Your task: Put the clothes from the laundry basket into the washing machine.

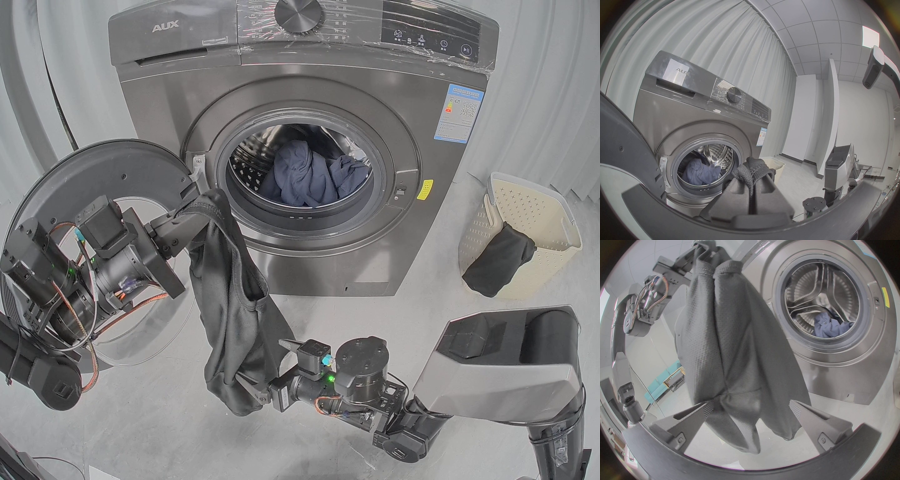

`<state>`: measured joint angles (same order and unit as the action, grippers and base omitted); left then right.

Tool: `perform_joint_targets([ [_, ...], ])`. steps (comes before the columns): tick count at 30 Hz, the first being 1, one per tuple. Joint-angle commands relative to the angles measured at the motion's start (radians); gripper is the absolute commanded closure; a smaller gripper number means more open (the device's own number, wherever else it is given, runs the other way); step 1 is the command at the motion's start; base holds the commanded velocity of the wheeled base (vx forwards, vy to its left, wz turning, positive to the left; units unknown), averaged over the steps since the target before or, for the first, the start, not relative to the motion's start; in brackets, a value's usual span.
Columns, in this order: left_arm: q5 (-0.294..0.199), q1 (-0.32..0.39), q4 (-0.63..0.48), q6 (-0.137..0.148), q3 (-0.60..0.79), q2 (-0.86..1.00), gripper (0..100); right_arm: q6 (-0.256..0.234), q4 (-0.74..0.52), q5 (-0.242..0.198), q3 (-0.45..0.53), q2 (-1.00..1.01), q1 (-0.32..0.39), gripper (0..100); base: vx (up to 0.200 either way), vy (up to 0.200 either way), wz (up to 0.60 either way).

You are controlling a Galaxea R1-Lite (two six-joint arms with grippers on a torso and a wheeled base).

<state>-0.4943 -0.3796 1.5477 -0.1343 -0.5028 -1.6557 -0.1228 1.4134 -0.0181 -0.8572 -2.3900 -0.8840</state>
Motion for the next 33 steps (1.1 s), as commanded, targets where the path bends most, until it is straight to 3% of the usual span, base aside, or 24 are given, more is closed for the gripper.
perform_joint_targets([
  [1, 0.0, -0.009, 0.0, -0.001, -0.007, 0.021, 100, -0.003, -0.001, 0.001, -0.04, -0.032, -0.016, 0, 0.0, 0.0, 0.0],
  [3, 0.0, -0.01, 0.0, -0.005, -0.007, 0.031, 100, -0.003, -0.002, 0.009, -0.057, -0.037, -0.015, 0, 0.0, 0.0, 0.0],
  [11, -0.012, -0.01, 0.0, -0.074, -0.005, 0.094, 100, -0.006, -0.001, 0.017, -0.055, -0.032, 0.02, 0, 0.0, 0.0, 0.0],
  [22, -0.012, -0.01, 0.0, -0.074, 0.001, 0.093, 100, -0.001, 0.001, 0.013, -0.005, 0.012, 0.094, 0, 0.0, 0.0, 0.0],
  [33, -0.012, -0.01, 0.0, -0.073, 0.006, 0.083, 100, 0.011, 0.015, -0.025, 0.017, 0.1, 0.204, 0, 0.0, 0.0, 0.0],
])
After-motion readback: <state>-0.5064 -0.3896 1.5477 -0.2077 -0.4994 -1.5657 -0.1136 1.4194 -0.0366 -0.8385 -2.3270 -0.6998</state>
